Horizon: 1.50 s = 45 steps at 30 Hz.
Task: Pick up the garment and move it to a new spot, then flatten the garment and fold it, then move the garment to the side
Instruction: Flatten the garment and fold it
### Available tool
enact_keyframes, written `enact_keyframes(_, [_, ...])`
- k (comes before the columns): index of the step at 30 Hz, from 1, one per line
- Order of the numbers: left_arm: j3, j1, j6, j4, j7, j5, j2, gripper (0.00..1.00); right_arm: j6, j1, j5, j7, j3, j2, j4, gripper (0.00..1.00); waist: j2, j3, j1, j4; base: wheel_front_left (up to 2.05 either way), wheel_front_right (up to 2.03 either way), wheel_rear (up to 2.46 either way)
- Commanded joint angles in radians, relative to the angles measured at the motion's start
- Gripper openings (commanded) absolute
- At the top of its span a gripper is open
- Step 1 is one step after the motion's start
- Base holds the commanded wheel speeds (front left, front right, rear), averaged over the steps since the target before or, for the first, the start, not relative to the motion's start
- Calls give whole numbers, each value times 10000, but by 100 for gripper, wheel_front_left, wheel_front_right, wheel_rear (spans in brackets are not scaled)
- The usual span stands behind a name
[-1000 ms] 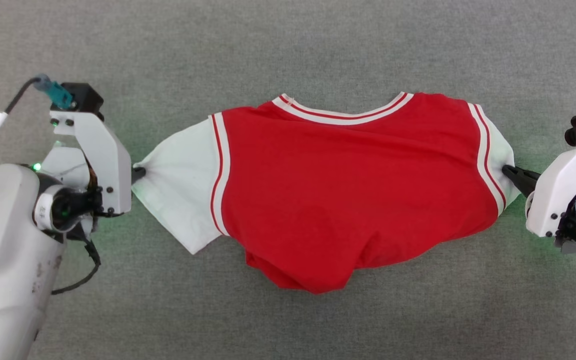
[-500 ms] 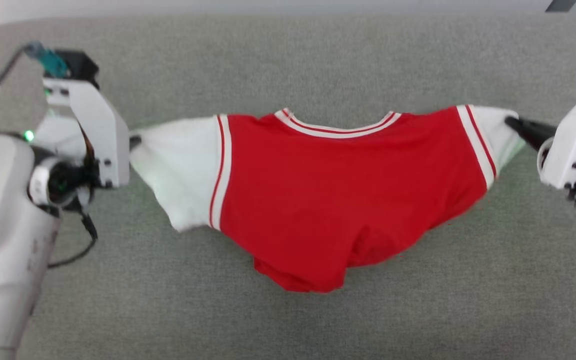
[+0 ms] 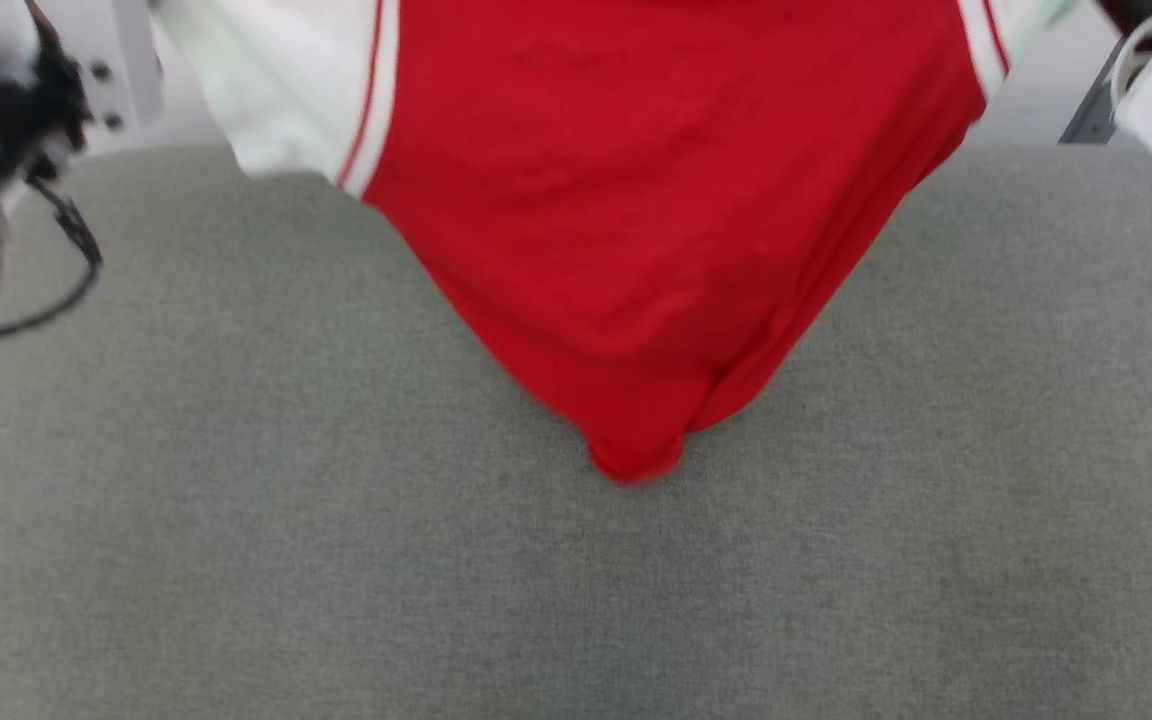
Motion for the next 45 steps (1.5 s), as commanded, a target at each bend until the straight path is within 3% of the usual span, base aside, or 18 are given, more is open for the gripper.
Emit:
enact_keyframes(1, [53, -383, -63, 108, -245, 132, 23, 0, -8, -362, -79, -278, 59, -19, 125, 0, 0, -395, 0, 89, 0, 0, 0])
enact_keyframes(15, [-18, -1994, -416, 806, -1114, 340, 57, 0, -9, -2067, 374, -1569, 418, -240, 1176, 0, 0, -541, 0, 294, 0, 0, 0])
enact_keyframes(22, [-122, -2405, -476, 843, -1583, 525, -46, 0, -9, -2613, 154, -2078, 638, -491, 1322, 0, 0, 381, 0, 359, 0, 0, 0])
enact_keyframes(27, [-336, -2984, -519, 1189, -2351, 838, -351, 0, -9, -3372, -486, -3291, 1102, -579, 1734, 0, 0, 1572, 0, 378, 0, 0, 0])
enact_keyframes(33, [-440, -4378, -217, 2011, -4129, 1558, -930, 0, -11, -4836, -1660, -5411, 1798, -667, 2796, 0, 0, 3016, 0, 400, 0, 0, 0])
enact_keyframes(39, [-196, -5898, 174, 2681, -7631, 2187, -1567, 0, -11, -6497, -4162, -8527, 1963, -1071, 3909, 0, 0, 4211, 0, 684, 0, 0, 0])
enact_keyframes(42, [-285, -5978, -71, 2833, -9242, 2351, -1762, 0, -11, -6611, -5439, -8896, 2196, -1208, 3842, 0, 0, 4498, 0, 844, 0, 0, 0])
enact_keyframes(45, [-551, -5404, -319, 2834, -9822, 2571, -1611, 0, -11, -5796, -5758, -8931, 2664, -1409, 3111, 0, 0, 4514, 0, 952, 0, 0, 0])
